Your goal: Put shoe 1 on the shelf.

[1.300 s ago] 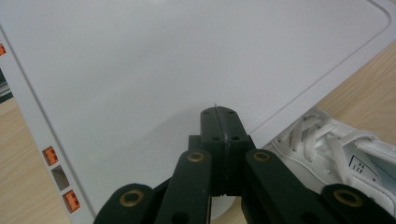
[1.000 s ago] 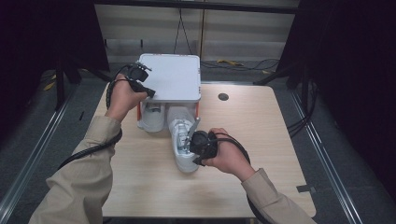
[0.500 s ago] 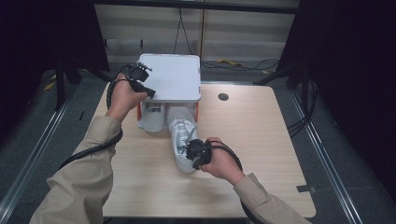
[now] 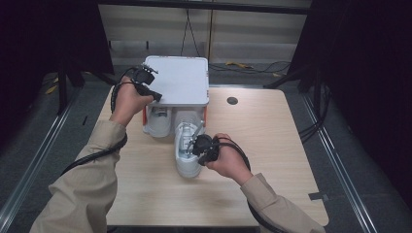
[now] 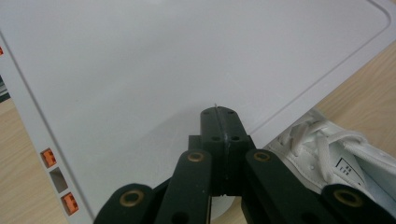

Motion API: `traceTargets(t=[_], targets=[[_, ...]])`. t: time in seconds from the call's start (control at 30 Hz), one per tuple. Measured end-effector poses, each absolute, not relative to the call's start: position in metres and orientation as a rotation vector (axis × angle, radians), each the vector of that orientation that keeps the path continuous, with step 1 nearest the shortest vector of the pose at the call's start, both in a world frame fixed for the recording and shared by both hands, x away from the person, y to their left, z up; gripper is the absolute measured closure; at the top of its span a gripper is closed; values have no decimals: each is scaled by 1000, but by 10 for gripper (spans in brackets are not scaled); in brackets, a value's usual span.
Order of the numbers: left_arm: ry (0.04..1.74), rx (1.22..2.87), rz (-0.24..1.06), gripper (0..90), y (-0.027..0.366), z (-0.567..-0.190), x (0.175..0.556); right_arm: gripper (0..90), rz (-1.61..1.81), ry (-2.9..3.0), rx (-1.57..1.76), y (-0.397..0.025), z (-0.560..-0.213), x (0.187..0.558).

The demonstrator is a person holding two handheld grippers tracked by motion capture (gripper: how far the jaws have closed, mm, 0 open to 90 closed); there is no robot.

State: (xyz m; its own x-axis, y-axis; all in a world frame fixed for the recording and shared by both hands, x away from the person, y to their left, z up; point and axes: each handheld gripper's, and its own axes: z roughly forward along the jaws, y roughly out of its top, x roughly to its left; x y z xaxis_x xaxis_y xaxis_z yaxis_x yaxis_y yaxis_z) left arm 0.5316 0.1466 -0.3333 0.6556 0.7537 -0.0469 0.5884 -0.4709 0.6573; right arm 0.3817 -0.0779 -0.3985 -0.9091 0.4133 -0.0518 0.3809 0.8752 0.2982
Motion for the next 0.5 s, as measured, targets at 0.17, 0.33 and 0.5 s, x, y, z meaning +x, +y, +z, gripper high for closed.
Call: traceTargets(t=[0.17,0.33,0.5], targets=[[1031,2217,324,900,148,-334,532,900,415,3016,556,-70,-405,371],[1026,2214,331,900,148,-334,531,882,476,3054,595,-55,-423,364],[1024,2218,334,900,148,-334,531,900,493,3009,655,-57,-432,370]])
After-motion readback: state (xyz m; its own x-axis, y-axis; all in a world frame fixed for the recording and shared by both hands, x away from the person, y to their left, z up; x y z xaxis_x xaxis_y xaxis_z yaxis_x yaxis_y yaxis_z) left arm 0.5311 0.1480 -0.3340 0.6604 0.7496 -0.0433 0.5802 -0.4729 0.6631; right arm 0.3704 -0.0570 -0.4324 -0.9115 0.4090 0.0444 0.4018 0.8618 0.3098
